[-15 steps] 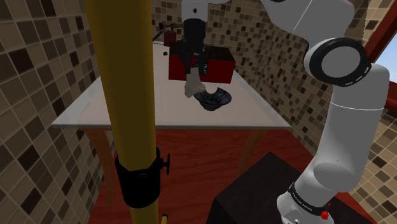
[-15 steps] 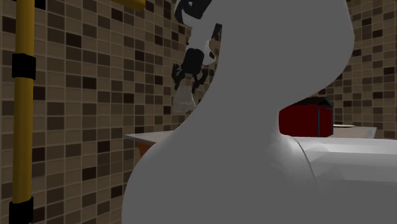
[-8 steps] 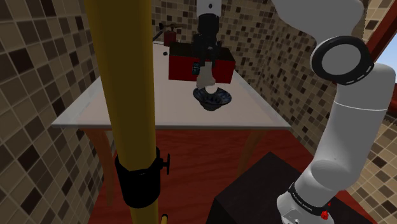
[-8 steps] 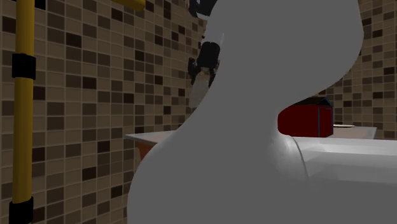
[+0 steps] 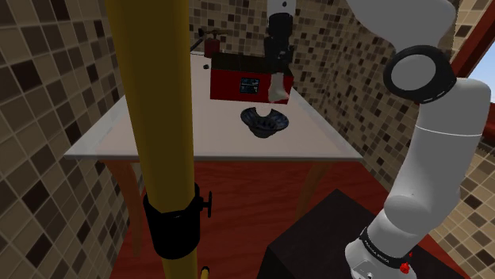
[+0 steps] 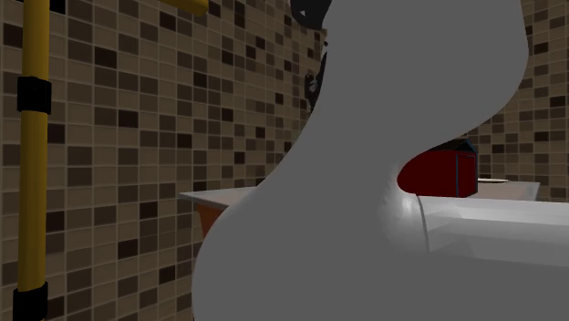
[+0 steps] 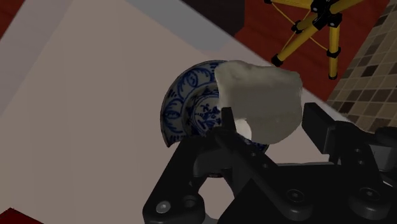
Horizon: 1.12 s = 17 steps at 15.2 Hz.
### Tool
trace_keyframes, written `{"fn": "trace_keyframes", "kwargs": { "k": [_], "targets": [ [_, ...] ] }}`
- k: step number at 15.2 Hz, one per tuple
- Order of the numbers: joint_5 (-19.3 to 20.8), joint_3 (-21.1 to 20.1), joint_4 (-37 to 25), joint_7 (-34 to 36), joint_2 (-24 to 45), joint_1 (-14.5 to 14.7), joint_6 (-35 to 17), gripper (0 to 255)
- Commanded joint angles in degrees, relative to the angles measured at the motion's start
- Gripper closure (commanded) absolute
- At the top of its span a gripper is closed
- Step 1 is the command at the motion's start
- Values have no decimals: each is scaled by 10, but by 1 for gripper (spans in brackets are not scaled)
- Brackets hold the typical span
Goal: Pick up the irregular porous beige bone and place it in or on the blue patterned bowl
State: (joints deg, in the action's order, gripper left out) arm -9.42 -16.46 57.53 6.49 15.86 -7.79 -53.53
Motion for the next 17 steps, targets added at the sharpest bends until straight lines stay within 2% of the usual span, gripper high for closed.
{"fn": "trace_keyframes", "kwargs": {
  "k": [1, 8, 17],
  "targets": [
    [1, 3, 31, -13, -12, -6, -17, 255],
    [-1, 7, 146, -35, -54, -15, -89, 255],
    [-2, 9, 256, -55, -84, -19, -169, 255]
  ]
}}
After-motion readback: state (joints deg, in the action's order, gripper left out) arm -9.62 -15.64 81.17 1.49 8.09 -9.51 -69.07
